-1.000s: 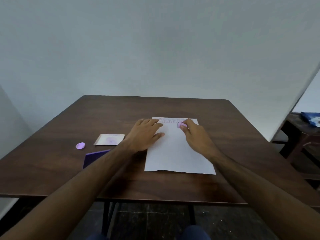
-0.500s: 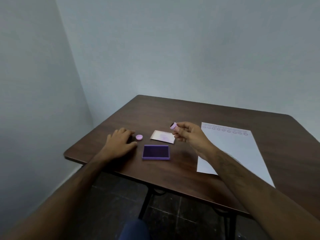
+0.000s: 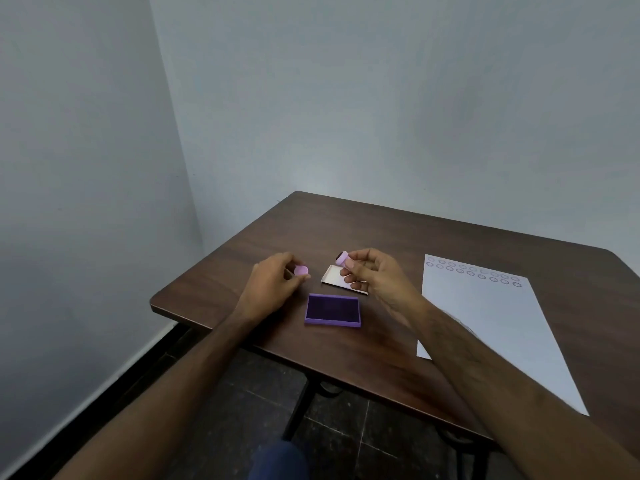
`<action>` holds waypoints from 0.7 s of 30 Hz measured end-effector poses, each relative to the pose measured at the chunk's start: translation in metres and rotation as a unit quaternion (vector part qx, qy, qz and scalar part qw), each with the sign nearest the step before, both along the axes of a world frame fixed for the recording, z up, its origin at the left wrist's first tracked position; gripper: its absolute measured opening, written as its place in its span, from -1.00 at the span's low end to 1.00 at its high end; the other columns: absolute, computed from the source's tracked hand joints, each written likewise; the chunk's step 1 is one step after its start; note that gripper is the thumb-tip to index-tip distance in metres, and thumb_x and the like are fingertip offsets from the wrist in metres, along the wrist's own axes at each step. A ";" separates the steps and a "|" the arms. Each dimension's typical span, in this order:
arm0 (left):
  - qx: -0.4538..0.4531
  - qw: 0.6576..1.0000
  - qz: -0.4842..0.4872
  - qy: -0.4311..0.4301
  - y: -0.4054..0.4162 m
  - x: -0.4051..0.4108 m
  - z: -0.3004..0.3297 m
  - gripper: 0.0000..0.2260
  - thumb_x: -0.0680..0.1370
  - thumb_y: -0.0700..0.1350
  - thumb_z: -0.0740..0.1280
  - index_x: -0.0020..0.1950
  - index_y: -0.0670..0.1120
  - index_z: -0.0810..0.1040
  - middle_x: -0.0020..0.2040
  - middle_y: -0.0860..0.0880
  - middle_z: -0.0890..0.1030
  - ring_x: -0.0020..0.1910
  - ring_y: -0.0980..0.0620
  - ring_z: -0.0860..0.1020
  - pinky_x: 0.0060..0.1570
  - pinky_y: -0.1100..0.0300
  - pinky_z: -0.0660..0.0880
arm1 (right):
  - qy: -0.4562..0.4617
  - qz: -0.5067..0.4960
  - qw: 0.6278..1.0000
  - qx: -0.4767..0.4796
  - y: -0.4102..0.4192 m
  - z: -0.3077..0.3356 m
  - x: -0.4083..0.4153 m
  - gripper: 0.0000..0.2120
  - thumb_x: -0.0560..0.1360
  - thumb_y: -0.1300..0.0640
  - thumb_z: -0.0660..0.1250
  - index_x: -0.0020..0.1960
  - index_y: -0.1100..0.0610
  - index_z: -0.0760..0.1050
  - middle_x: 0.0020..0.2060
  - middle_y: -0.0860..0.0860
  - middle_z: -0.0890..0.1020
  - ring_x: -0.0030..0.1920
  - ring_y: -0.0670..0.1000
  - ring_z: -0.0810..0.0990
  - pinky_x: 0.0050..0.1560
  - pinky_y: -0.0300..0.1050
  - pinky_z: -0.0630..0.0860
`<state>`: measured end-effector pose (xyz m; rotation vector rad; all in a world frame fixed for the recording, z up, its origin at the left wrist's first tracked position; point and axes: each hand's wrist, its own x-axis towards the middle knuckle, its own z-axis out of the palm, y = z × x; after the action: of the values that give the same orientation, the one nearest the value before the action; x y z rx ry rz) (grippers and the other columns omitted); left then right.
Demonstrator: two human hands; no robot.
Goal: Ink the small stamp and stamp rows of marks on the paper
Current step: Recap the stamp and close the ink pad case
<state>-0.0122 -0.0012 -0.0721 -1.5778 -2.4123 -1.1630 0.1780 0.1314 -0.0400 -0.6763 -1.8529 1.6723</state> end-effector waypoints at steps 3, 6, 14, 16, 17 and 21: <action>0.078 0.995 -0.041 -0.045 -0.005 0.009 0.003 -0.79 0.49 -0.01 0.49 0.10 0.01 0.66 -0.01 0.12 0.66 -0.08 0.19 0.61 -0.07 0.29 0.58 | 0.017 0.014 1.000 -0.008 -0.003 0.003 -0.002 -0.78 0.55 0.14 0.42 0.15 0.20 0.59 -0.11 0.09 0.74 -0.15 -0.02 0.69 -0.06 -0.15 0.64; 0.144 0.973 -0.076 -0.164 -0.007 0.016 0.010 -0.78 0.46 -0.09 0.53 0.09 -0.01 0.69 -0.05 0.04 0.71 -0.10 0.11 0.63 -0.09 0.28 0.57 | 0.038 0.039 0.998 -0.023 -0.008 0.008 -0.003 -0.73 0.55 0.15 0.42 0.18 0.26 0.57 -0.10 0.11 0.73 -0.13 0.01 0.67 -0.03 -0.12 0.62; 0.241 0.913 -0.158 -0.289 -0.007 0.028 0.026 -0.71 0.43 -0.31 0.51 0.14 -0.28 0.66 0.02 -0.10 0.74 -0.03 0.05 0.70 -0.08 0.27 0.61 | 0.079 0.106 0.991 -0.031 -0.020 0.017 -0.007 -0.76 0.50 0.15 0.44 0.14 0.21 0.60 -0.04 0.17 0.74 -0.02 0.12 0.73 0.04 -0.03 0.68; 0.246 0.913 -0.165 -0.282 -0.009 0.030 0.027 -0.70 0.42 -0.33 0.51 0.14 -0.27 0.67 0.00 -0.02 0.75 -0.01 0.02 0.72 -0.05 0.26 0.61 | 0.085 0.114 0.989 -0.030 -0.021 0.020 -0.007 -0.72 0.46 0.10 0.46 0.12 0.19 0.60 -0.04 0.18 0.74 -0.03 0.14 0.73 0.04 -0.01 0.69; 0.246 0.915 -0.166 -0.273 -0.009 0.030 0.027 -0.69 0.41 -0.33 0.52 0.15 -0.25 0.67 -0.01 0.01 0.75 -0.02 0.02 0.72 -0.04 0.26 0.61 | 0.084 0.114 0.990 -0.027 -0.021 0.021 -0.008 -0.71 0.45 0.10 0.46 0.13 0.19 0.60 -0.04 0.19 0.74 -0.03 0.15 0.73 0.05 0.01 0.69; 0.242 0.927 -0.170 -0.232 -0.012 0.030 0.031 -0.66 0.38 -0.26 0.56 0.14 -0.20 0.69 -0.04 0.00 0.76 -0.05 0.00 0.73 -0.02 0.18 0.64 | 0.052 0.092 0.994 0.031 -0.022 0.024 -0.010 -0.82 0.52 0.19 0.45 0.11 0.20 0.61 -0.07 0.17 0.74 -0.11 0.08 0.73 -0.01 -0.05 0.69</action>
<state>0.0176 -0.0129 -0.0412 -1.7226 -1.8409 -2.2095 0.1684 0.1094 -0.0162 -0.3946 -1.9325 1.7219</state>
